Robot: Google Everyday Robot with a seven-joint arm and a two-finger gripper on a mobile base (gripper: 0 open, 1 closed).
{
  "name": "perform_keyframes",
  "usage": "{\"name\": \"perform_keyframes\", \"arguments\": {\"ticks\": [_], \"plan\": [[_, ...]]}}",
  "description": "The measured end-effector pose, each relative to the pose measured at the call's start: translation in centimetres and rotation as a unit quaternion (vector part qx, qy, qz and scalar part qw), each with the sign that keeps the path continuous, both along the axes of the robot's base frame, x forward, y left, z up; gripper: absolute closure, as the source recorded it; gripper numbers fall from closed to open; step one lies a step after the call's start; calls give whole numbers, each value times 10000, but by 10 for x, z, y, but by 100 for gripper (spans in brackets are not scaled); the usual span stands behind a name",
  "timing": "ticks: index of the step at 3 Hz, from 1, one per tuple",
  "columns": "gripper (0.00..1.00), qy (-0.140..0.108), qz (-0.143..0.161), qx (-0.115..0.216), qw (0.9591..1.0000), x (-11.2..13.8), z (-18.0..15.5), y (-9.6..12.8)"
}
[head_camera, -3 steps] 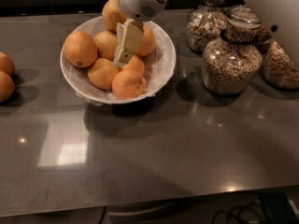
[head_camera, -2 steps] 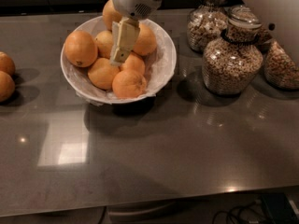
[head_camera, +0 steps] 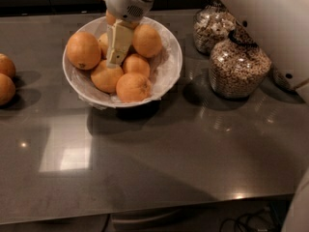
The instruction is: Pick orange from white bowl
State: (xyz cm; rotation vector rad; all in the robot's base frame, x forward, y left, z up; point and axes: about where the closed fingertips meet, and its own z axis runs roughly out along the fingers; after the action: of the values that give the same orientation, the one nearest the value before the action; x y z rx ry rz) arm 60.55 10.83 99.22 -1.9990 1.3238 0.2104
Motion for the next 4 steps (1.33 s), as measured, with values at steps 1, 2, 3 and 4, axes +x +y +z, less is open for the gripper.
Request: {"name": "perform_keyframes", "arguments": {"ticks": [1,2,3,4], "plan": [[0,146,111,9,9998,10,-12,12],[19,265,159,16,9995,16,-23,20],[34,333,215,28,9992,20,-29,28],[37,379,306,43,9988,21,-33,38]]}}
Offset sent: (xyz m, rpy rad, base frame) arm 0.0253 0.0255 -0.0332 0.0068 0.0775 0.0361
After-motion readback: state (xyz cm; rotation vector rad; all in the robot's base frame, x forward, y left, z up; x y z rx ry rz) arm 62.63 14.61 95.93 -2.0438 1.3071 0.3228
